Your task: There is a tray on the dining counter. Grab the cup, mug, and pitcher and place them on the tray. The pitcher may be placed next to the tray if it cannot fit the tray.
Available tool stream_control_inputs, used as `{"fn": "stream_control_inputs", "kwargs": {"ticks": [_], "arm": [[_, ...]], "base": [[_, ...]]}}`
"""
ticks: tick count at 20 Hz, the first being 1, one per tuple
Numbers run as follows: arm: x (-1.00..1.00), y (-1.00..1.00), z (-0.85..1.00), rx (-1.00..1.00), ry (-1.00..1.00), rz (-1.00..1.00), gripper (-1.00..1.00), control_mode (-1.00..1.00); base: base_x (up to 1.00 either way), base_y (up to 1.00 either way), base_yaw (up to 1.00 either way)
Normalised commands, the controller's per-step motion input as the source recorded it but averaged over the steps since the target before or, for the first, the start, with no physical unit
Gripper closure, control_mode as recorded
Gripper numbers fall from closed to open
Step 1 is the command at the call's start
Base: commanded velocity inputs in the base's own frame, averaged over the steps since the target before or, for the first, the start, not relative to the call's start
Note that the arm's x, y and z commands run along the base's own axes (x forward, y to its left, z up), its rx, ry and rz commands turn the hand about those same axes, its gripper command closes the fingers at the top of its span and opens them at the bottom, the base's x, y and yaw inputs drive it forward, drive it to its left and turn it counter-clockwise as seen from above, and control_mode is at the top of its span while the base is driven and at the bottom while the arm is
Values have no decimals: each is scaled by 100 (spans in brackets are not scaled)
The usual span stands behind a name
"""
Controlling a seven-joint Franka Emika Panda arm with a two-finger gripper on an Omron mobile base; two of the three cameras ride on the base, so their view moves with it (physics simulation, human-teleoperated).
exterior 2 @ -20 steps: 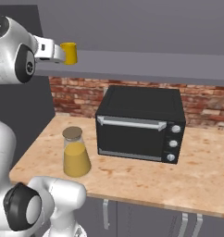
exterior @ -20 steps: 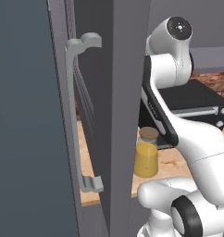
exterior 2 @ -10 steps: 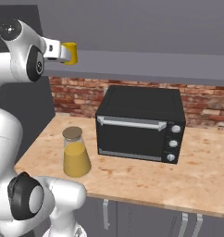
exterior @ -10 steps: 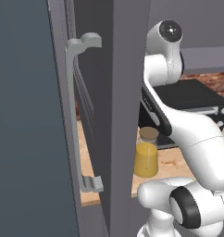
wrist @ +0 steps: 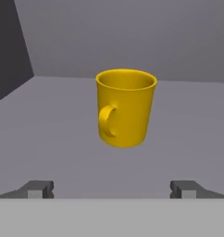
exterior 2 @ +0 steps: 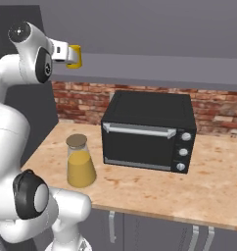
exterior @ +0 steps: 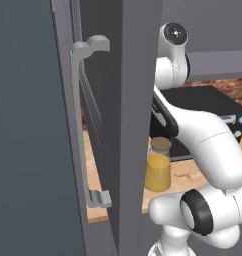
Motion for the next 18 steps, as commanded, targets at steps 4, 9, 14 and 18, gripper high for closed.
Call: {"fn": "stream_control_inputs", "kwargs": {"ticks": [4,9,14,18], "arm": [[25,3,-9,0,0,0,-100,-100],[29,5,-7,0,0,0,-100,-100],[26,3,-5,0,0,0,-100,-100],[27,1,-3,0,0,0,-100,-100]], "base": [[0,0,0],[0,0,0],[0,0,0],[0,0,0]]}}
